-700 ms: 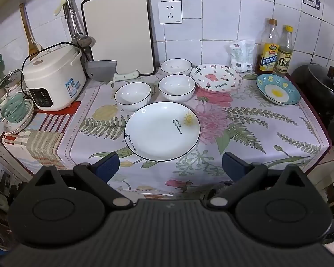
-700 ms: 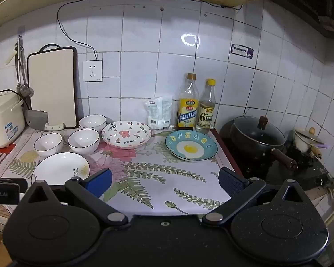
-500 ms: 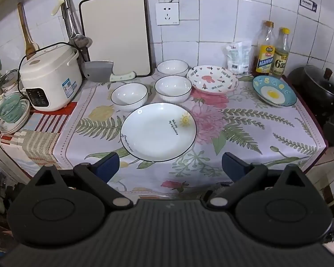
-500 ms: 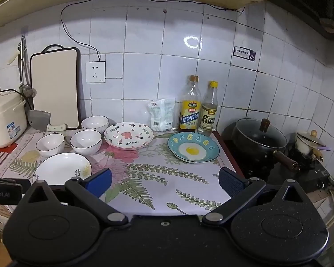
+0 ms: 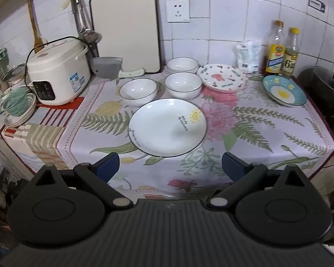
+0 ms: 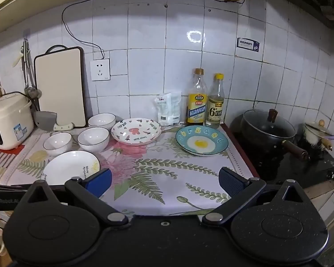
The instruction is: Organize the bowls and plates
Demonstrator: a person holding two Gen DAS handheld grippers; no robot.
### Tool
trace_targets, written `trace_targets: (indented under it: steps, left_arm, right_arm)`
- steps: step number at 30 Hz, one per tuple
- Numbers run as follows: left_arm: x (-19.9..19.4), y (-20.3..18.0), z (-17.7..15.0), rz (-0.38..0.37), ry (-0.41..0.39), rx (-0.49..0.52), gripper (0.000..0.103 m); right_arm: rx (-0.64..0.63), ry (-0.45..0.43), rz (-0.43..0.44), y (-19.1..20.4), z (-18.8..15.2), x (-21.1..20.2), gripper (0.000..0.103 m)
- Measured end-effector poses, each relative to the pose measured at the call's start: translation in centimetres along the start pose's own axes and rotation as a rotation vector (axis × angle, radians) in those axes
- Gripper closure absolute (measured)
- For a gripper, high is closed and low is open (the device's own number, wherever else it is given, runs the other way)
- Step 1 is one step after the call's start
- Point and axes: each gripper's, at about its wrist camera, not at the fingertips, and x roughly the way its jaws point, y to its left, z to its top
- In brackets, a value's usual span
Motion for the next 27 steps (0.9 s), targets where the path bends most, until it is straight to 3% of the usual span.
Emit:
trace_targets:
  steps: [8,16,27]
  left_arm:
    - [0.4,0.3,-0.7,0.049,-0.048,0.02,0.003]
    - [0.7,0.5,-0.6,0.042,-0.014,-0.006,0.003]
    - [0.5,-0.6,-0.8,-0.003,0.027,0.041,0.003]
  right_arm:
    - [-0.043,-0.016,-0.039,0.8,-0.6,0.3,0.0]
    - [-0.055,-0.048,-0.03,1.2,-0.8,0.0,0.0]
    - [-0.019,-0.032,-0.056,0.2,-1.3,1.1,0.0]
